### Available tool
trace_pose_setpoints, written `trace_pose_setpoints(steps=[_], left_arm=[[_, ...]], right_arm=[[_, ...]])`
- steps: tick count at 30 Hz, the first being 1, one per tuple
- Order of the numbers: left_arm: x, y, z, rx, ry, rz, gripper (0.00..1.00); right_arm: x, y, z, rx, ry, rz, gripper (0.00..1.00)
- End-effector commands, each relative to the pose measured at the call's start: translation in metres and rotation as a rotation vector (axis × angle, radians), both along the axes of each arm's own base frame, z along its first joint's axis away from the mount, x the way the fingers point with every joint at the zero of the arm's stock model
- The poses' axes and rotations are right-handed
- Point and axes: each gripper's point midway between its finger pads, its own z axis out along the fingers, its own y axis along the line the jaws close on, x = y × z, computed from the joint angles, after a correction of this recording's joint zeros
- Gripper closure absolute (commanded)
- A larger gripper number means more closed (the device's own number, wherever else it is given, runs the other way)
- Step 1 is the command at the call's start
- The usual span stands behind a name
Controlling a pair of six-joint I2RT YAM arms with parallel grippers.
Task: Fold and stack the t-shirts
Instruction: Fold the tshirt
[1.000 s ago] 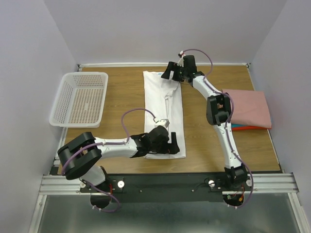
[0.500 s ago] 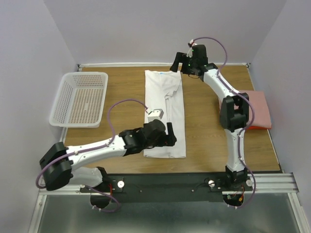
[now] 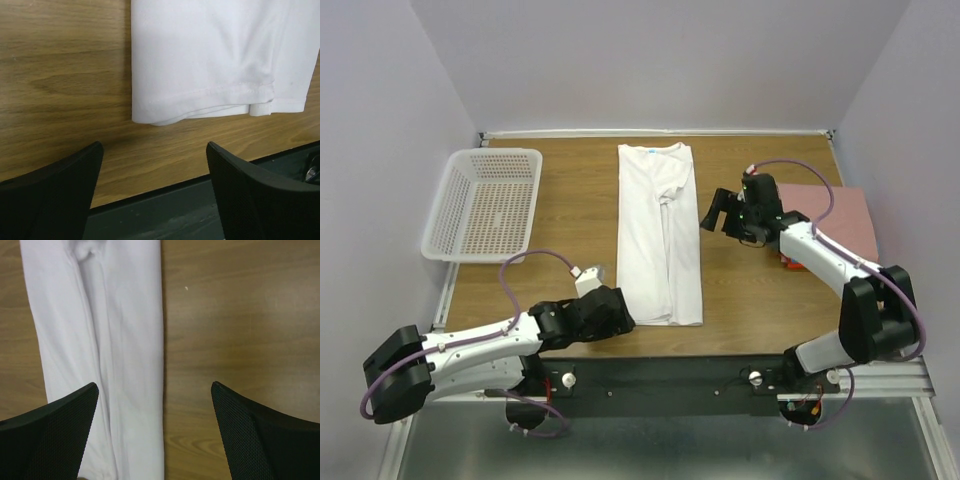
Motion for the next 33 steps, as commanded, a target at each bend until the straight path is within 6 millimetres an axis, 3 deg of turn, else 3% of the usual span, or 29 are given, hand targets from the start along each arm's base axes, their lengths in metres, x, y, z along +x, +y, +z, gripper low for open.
trace_pose_setpoints(steps=[1, 4, 9, 13, 16, 20, 21, 24, 29, 33], left_arm=[[0.003, -0.01, 0.004, -0.09, 0.004, 0.041, 0.14], [0.009, -0.007, 0.002, -0.078, 0.001, 0.084, 0.2], [0.022, -0.001, -0.002, -0.065, -0.009, 0.141, 0.37], [0.032, 0.0, -0.003, -0.07, -0.019, 0.158, 0.39], [0.034, 0.001, -0.01, -0.06, -0.006, 0.158, 0.47], [0.031, 0.0, -0.023, -0.021, 0.035, 0.13, 0.68], [0.029, 0.0, -0.025, -0.015, 0.048, 0.118, 0.78], [0.024, -0.001, -0.03, -0.008, 0.072, 0.107, 0.9], [0.021, -0.002, -0.035, -0.007, 0.092, 0.101, 1.0], [0.023, -0.003, -0.034, -0.003, 0.09, 0.1, 1.0]], right_arm=[[-0.028, -0.009, -0.002, 0.047, -0.012, -0.063, 0.0], [-0.055, -0.012, -0.013, 0.066, 0.015, -0.053, 0.0], [-0.099, -0.006, -0.036, 0.124, 0.092, 0.004, 0.0], [-0.131, -0.001, -0.054, 0.127, 0.152, 0.056, 0.0], [-0.15, 0.006, -0.058, 0.141, 0.177, 0.095, 0.0], [-0.167, 0.016, -0.061, 0.132, 0.211, 0.141, 0.0], [-0.171, 0.017, -0.062, 0.126, 0.227, 0.15, 0.0], [-0.184, 0.024, -0.066, 0.101, 0.266, 0.182, 0.0], [-0.215, 0.032, -0.078, 0.065, 0.338, 0.215, 0.01], [-0.232, 0.042, -0.085, 0.051, 0.382, 0.24, 0.05]])
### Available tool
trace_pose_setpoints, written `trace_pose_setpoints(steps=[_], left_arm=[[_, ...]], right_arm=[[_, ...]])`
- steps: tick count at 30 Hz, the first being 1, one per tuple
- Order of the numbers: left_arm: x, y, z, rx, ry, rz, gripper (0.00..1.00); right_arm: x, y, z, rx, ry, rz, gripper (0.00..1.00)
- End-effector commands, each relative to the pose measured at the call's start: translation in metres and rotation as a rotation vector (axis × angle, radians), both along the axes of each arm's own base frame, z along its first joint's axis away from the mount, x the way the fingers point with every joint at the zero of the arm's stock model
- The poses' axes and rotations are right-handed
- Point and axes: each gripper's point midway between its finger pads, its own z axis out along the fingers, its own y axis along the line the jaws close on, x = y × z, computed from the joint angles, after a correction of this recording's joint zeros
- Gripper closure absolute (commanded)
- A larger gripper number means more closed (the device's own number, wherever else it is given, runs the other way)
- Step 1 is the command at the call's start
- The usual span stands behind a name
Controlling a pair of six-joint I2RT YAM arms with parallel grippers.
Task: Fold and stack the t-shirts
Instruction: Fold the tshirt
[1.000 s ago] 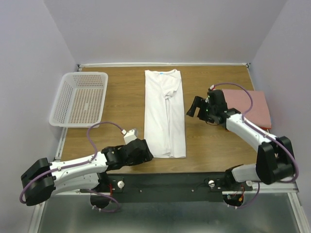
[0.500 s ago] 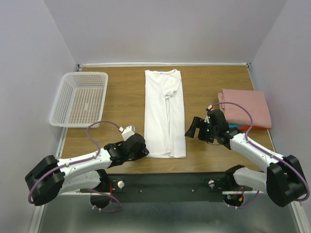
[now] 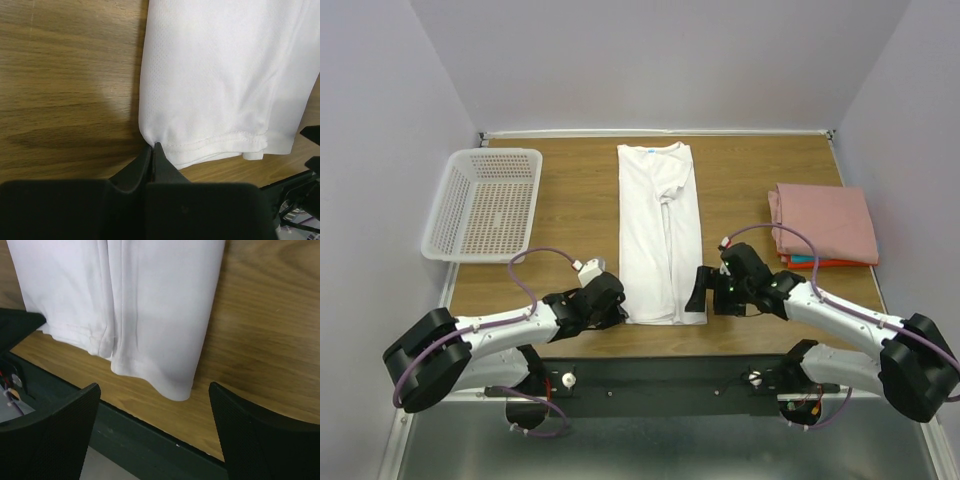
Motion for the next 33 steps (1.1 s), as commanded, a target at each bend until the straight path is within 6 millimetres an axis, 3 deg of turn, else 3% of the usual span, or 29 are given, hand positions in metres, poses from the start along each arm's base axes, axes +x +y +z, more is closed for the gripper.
trace_pose_setpoints(steps=[1, 4, 7, 14, 18, 20, 26, 33], left_arm=[[-0.01, 0.01, -0.014, 0.061, 0.051, -0.018, 1.0], [-0.01, 0.01, -0.012, 0.057, 0.044, -0.02, 1.0], [-0.008, 0.008, -0.007, 0.045, 0.027, -0.026, 1.0], [-0.005, 0.003, 0.0, 0.012, 0.0, -0.039, 1.0], [-0.005, 0.001, 0.001, 0.003, -0.004, -0.04, 1.0], [-0.005, 0.0, 0.001, -0.001, -0.003, -0.042, 1.0], [-0.001, -0.004, 0.009, -0.022, -0.032, -0.044, 1.0], [0.02, -0.014, 0.04, -0.04, -0.133, -0.039, 1.0]], right_arm=[[-0.019, -0.003, -0.017, -0.069, 0.068, -0.017, 0.07], [-0.018, -0.01, -0.031, -0.132, 0.09, -0.036, 0.09], [-0.018, -0.012, -0.039, -0.164, 0.112, -0.04, 0.19], [-0.026, -0.005, -0.032, -0.123, 0.126, -0.008, 0.54], [-0.029, -0.008, -0.038, -0.139, 0.141, -0.014, 0.64], [-0.028, -0.01, -0.04, -0.153, 0.139, -0.018, 0.69], [-0.017, -0.004, -0.029, -0.138, 0.087, -0.015, 1.0], [0.019, 0.01, 0.01, -0.107, -0.078, -0.013, 1.0]])
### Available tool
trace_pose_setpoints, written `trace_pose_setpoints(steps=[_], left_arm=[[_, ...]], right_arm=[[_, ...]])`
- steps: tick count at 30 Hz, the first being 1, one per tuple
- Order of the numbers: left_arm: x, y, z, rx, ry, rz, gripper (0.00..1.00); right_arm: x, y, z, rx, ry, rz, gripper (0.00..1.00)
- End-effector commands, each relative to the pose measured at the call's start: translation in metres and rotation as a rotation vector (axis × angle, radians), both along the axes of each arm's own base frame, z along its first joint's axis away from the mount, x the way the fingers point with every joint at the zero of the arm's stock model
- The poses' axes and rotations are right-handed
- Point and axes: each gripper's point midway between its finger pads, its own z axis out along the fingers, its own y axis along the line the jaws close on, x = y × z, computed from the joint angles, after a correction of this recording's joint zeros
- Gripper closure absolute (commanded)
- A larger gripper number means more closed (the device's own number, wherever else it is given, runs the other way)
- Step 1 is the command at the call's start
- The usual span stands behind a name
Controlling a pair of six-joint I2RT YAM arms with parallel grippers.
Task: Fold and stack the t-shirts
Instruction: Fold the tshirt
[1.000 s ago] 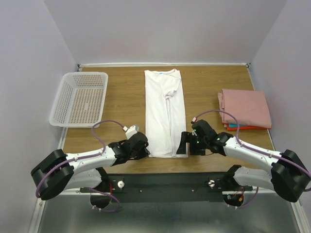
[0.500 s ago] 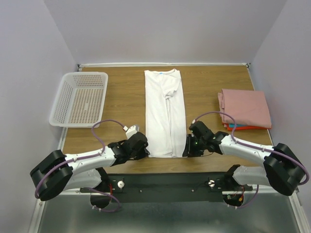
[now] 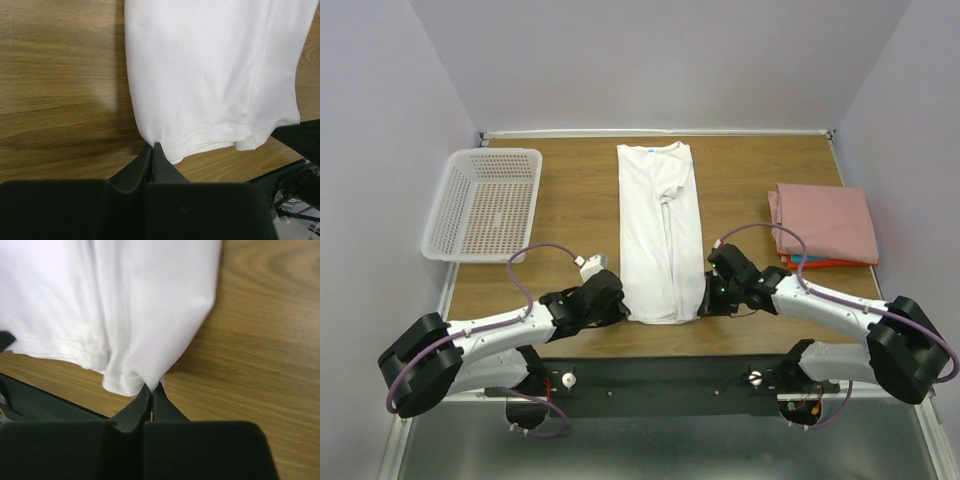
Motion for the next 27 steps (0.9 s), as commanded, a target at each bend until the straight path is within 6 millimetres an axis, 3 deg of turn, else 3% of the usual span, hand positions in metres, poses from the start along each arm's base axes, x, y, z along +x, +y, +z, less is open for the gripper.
trace_pose_setpoints(steps=[1, 2, 8, 15, 21, 27], left_arm=[[0.021, -0.008, 0.03, -0.015, -0.099, 0.014, 1.0], [0.025, -0.01, 0.04, -0.019, -0.116, 0.021, 1.0], [0.056, -0.015, 0.075, -0.013, -0.213, 0.052, 1.0], [0.109, 0.0, 0.108, 0.024, -0.31, 0.112, 1.0], [0.153, 0.004, 0.126, 0.067, -0.354, 0.133, 1.0], [0.195, 0.004, 0.129, 0.115, -0.363, 0.117, 1.0]], right_arm=[[0.032, 0.01, 0.034, 0.01, -0.158, 0.005, 1.0], [0.044, 0.013, 0.047, 0.014, -0.208, -0.01, 1.0], [0.076, 0.02, 0.08, -0.003, -0.333, -0.03, 1.0], [0.138, 0.02, 0.119, -0.105, -0.498, -0.152, 1.0], [0.182, 0.015, 0.133, -0.154, -0.539, -0.211, 1.0], [0.216, 0.014, 0.136, -0.162, -0.543, -0.226, 1.0]])
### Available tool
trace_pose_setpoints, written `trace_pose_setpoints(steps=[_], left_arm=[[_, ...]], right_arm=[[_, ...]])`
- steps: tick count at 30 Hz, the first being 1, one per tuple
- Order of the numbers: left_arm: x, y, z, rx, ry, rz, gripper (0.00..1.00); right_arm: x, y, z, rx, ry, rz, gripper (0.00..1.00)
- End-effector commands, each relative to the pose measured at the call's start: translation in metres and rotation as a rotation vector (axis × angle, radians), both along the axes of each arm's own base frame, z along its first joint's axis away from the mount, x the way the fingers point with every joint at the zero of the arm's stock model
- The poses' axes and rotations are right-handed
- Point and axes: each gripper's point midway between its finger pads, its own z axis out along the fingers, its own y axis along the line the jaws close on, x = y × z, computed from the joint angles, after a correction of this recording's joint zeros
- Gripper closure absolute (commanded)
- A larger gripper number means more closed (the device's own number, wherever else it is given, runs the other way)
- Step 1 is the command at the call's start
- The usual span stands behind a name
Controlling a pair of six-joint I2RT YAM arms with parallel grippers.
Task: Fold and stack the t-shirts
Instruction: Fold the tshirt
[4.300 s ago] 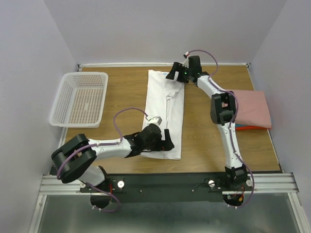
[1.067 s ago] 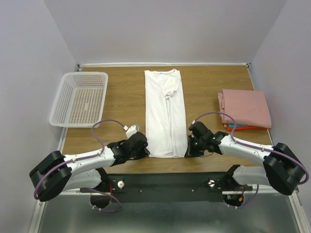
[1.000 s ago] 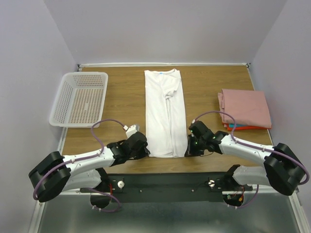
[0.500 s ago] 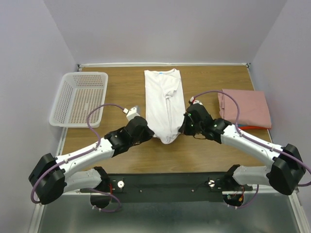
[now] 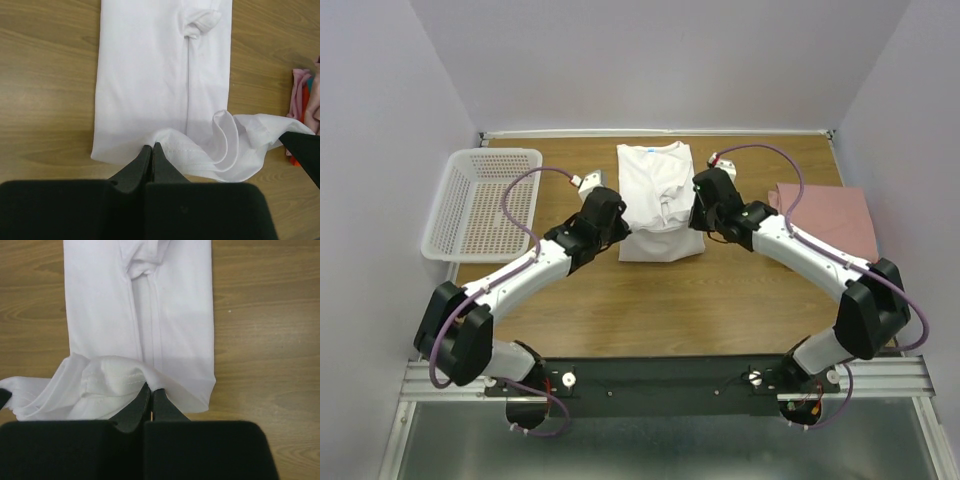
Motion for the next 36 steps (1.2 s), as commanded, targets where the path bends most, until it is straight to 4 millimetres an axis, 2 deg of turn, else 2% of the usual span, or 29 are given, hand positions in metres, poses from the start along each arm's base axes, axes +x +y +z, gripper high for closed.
trace_pose_setpoints(steps=[1, 7, 8, 10, 11, 14, 20, 21, 24, 26, 28, 36], left_arm=[[0.028, 0.001, 0.009, 0.045, -0.038, -0.025, 1.0], [0.063, 0.006, 0.007, 0.086, -0.038, -0.03, 1.0], [0.067, 0.006, -0.001, 0.097, -0.023, -0.034, 1.0], [0.077, 0.005, 0.004, 0.103, -0.037, -0.042, 1.0], [0.083, 0.003, 0.002, 0.109, -0.035, -0.046, 1.0], [0.095, 0.0, -0.003, 0.124, -0.032, -0.061, 1.0], [0.118, 0.0, -0.008, 0.153, -0.041, -0.079, 1.0], [0.122, 0.003, -0.01, 0.157, -0.038, -0.076, 1.0], [0.132, 0.004, -0.017, 0.162, -0.029, -0.091, 1.0], [0.139, 0.003, -0.024, 0.166, -0.022, -0.098, 1.0], [0.145, 0.005, -0.027, 0.175, -0.021, -0.11, 1.0], [0.162, 0.005, -0.049, 0.195, 0.01, -0.135, 1.0]], right_arm=[[0.028, -0.006, 0.007, -0.035, -0.035, -0.025, 1.0], [0.06, -0.008, -0.004, -0.028, -0.014, -0.016, 1.0], [0.063, -0.008, -0.004, -0.03, -0.014, -0.013, 1.0], [0.072, -0.008, -0.009, -0.034, -0.01, -0.009, 1.0], [0.079, -0.009, -0.005, -0.027, -0.021, -0.01, 1.0], [0.092, -0.007, -0.013, -0.026, -0.005, 0.008, 1.0], [0.114, -0.01, -0.029, -0.018, 0.025, 0.012, 1.0], [0.117, -0.01, -0.037, -0.024, 0.038, 0.015, 1.0], [0.132, -0.01, -0.037, -0.014, 0.033, 0.018, 1.0], [0.138, -0.014, -0.043, -0.011, 0.042, 0.012, 0.99], [0.141, -0.013, -0.054, -0.008, 0.064, 0.027, 0.99], [0.16, -0.006, -0.073, 0.026, 0.098, 0.07, 1.0]])
